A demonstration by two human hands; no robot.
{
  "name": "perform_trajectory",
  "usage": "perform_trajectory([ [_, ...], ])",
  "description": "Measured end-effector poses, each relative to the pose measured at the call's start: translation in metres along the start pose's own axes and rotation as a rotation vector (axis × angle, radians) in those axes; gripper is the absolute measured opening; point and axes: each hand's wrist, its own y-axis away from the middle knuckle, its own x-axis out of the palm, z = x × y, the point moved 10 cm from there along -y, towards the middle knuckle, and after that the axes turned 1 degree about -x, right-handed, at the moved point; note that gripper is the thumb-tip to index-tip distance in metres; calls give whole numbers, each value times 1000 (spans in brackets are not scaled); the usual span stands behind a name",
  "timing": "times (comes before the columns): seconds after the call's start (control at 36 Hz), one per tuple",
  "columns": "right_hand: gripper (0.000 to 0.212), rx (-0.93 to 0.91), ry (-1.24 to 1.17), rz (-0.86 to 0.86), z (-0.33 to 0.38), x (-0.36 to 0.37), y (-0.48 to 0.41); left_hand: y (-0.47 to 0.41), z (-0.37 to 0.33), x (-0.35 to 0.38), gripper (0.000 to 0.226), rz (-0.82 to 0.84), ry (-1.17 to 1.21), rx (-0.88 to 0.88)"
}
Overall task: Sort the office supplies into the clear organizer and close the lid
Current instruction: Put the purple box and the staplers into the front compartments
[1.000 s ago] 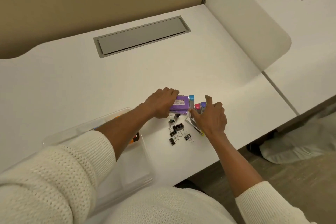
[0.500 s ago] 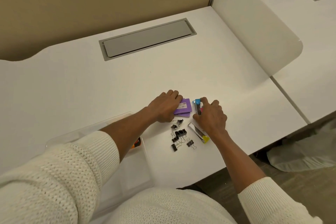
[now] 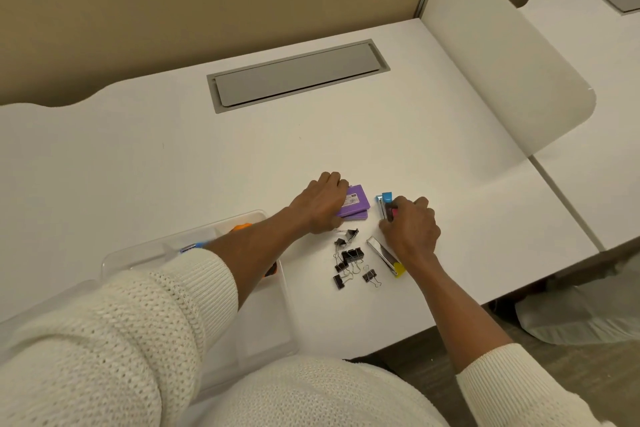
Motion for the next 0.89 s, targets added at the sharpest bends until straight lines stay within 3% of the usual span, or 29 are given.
perform_trajectory([
  [0.19, 36, 131, -237, 13, -17, -4, -11, 6, 24, -16, 51, -59, 187, -139],
  [0.44, 37, 219, -588, -10, -32, -14, -17, 44, 53, -62, 69, -246, 476, -273],
  [0.56, 26, 216, -725, 1, -24, -24, -15, 95, 65, -78, 75, -311, 585, -368],
  [0.67, 30, 200, -912, 64, -8, -36, -5, 162, 76, -81, 74, -379, 713, -495],
  [0.75, 39, 158, -971, 137, 12, -44, 8, 218, 83, -75, 74, -421, 738, -600],
  [0.89, 27, 48, -1026, 283, 59, -44, 45, 304, 82, -51, 85, -391, 722, -768],
])
